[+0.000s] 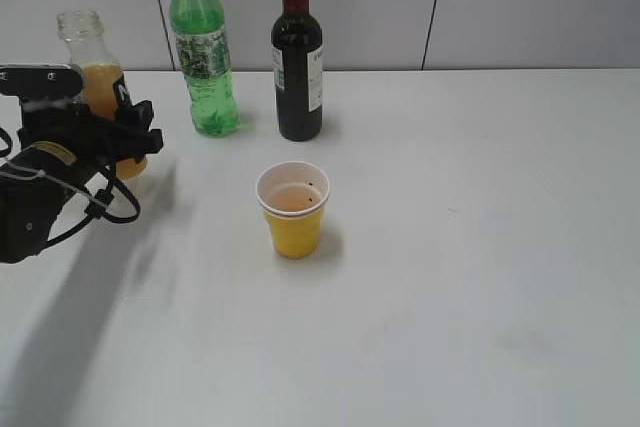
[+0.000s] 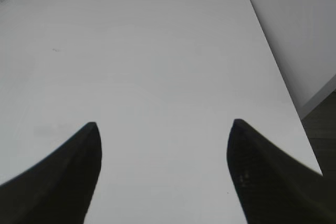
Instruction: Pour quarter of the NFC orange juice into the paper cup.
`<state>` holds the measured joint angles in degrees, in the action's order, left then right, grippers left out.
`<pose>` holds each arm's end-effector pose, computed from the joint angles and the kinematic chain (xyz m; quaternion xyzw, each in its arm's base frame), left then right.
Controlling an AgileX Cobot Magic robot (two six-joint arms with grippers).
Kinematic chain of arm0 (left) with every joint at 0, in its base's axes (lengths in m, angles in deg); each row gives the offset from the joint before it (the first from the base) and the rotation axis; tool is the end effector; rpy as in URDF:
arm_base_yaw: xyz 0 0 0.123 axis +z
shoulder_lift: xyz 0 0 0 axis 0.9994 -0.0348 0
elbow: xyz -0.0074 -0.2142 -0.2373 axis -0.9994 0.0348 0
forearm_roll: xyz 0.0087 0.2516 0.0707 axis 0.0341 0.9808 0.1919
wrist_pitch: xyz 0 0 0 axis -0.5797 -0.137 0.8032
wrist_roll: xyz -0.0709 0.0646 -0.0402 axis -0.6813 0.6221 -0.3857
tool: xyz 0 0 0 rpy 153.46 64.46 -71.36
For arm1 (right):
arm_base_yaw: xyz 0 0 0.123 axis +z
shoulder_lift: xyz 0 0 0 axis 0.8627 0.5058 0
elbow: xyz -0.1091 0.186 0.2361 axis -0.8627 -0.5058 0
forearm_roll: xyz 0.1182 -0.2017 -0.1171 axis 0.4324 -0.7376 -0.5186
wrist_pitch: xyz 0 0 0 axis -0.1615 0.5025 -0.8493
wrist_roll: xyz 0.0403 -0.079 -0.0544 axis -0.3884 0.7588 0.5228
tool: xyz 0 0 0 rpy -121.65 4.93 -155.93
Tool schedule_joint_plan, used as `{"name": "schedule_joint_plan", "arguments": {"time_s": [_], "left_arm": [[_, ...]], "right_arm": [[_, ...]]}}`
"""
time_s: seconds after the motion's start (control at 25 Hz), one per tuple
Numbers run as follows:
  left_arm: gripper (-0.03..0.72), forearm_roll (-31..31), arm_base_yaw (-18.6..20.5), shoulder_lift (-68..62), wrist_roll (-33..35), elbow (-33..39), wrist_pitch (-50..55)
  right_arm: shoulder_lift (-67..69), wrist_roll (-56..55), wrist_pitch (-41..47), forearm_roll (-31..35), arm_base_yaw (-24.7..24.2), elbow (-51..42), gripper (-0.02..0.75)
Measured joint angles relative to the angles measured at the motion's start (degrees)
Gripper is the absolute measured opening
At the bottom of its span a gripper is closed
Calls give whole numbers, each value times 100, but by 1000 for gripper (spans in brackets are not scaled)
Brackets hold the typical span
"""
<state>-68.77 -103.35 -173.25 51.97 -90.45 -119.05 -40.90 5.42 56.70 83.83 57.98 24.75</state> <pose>0.3779 -0.0814 0.1207 0.0150 0.7786 -0.0220 0.6270 -0.0203 0.0011 0.2807 -0.0213 0.8436 -0.0251 0.5360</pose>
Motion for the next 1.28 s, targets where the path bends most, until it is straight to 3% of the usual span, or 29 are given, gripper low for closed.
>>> {"name": "schedule_joint_plan", "arguments": {"time_s": [0.24, 0.68, 0.88, 1.28], "left_arm": [[444, 2, 0, -491, 0, -476, -214], [447, -28, 0, -789, 0, -510, -287], [620, -3, 0, -789, 0, -496, -487], [644, -28, 0, -544, 0, 553, -880]], "right_arm": [[0, 0, 0, 0, 0, 0, 591], [0, 0, 0, 0, 0, 0, 591], [0, 0, 0, 0, 0, 0, 591], [0, 0, 0, 0, 0, 0, 591]]}}
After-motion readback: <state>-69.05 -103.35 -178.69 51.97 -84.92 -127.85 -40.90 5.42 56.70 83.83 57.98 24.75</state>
